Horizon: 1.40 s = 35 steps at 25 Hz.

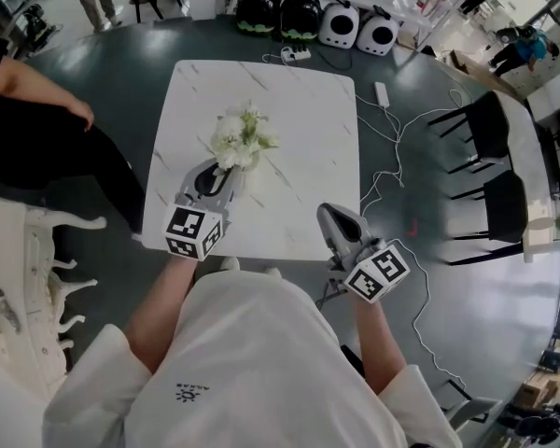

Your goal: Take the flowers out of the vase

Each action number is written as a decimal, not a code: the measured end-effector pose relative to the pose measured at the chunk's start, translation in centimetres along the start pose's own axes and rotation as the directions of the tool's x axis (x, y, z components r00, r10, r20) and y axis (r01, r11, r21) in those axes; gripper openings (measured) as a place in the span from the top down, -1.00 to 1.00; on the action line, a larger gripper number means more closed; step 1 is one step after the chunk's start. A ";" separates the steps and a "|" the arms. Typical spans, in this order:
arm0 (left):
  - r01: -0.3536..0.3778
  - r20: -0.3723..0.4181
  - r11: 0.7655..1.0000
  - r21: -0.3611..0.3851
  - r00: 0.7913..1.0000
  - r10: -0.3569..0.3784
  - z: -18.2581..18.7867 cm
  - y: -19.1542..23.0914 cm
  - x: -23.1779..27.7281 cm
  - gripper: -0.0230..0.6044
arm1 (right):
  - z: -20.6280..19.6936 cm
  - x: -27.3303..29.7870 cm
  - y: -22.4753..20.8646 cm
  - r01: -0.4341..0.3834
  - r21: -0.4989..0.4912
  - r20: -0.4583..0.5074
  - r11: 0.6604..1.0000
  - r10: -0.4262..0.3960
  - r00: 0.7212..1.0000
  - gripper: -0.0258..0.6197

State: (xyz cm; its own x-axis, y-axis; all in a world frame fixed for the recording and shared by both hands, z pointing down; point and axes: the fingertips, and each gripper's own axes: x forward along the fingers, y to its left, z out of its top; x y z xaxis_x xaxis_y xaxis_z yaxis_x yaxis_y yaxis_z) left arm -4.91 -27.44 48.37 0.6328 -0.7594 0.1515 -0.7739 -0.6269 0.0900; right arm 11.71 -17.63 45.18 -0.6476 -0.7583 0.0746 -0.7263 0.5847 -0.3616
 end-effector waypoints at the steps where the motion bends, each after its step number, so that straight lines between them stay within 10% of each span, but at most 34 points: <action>1: 0.001 0.007 1.000 0.001 1.000 -0.001 0.4 -0.1 -0.1 0.73 | 0.0 -0.1 0.0 0.000 0.000 0.000 1.000 0.000 1.000 0.92; 35: 0.009 0.233 1.000 0.026 0.972 -0.015 12.1 -1.5 -4.6 0.73 | 0.5 -0.7 1.3 -0.048 -0.015 0.014 0.999 0.048 0.999 0.92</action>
State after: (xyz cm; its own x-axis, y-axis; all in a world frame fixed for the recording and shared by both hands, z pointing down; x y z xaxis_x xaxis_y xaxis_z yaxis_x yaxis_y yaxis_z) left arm -6.30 -25.14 35.64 0.6327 -0.7699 -0.0838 -0.7674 -0.6378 0.0657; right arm 11.31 -16.47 44.16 -0.6788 -0.7330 0.0445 -0.6977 0.6247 -0.3506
